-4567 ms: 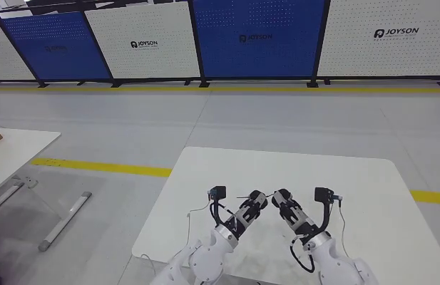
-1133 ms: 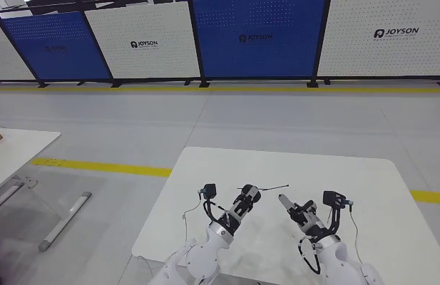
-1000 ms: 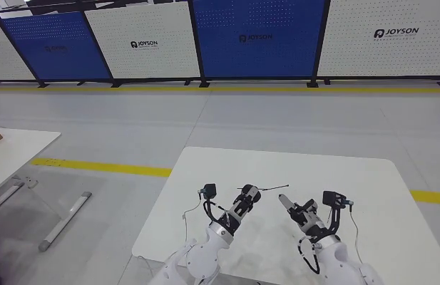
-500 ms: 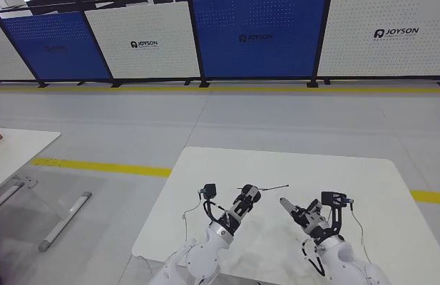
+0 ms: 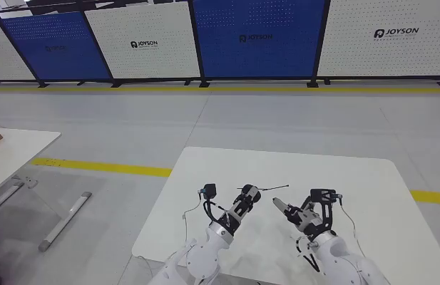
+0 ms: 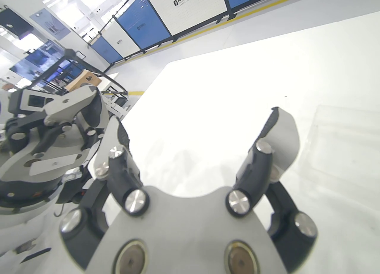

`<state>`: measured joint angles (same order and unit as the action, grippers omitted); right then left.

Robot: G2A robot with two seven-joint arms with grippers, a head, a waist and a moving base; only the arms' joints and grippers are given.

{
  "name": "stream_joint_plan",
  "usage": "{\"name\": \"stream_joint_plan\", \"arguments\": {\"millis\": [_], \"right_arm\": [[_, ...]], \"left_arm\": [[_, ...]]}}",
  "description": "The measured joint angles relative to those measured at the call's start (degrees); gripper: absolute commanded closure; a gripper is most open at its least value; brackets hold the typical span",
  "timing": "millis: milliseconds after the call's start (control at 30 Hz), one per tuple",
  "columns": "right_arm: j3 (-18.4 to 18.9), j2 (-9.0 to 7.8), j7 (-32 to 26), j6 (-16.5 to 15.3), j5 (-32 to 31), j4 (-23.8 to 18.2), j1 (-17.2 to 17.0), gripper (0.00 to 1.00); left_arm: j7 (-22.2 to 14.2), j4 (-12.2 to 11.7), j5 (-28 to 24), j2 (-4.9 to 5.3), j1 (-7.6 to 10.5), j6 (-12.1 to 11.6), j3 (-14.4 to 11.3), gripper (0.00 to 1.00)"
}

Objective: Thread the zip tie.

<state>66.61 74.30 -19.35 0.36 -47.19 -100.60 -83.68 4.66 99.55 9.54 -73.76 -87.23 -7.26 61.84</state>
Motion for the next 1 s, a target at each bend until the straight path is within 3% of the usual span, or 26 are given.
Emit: {"name": "stream_joint_plan", "arguments": {"millis": [233, 433, 567, 1000], "right_arm": [[-1.11, 0.13, 0.24, 0.14, -2.33, 1.42, 1.53, 0.00], [-1.10, 0.13, 0.23, 0.13, -2.30, 1.41, 1.52, 0.00], [-1.10, 0.13, 0.23, 0.13, -2.30, 1.41, 1.52, 0.00], [-2.17, 0.20, -0.15, -1.27, -3.37, 2.93, 2.37, 0.00]], "left_arm": [[-0.09, 0.05, -0.21, -0.02, 0.00, -0.02, -0.04, 1.00], [-0.31, 0.49, -4.76, -0.40, -0.36, -1.63, -1.11, 1.00], [4.12, -0.58, -4.74, -0.85, -0.14, -2.04, -1.90, 1.00], [5.26, -1.47, -4.28, -1.18, 0.82, -1.66, -2.39, 1.00]]}}
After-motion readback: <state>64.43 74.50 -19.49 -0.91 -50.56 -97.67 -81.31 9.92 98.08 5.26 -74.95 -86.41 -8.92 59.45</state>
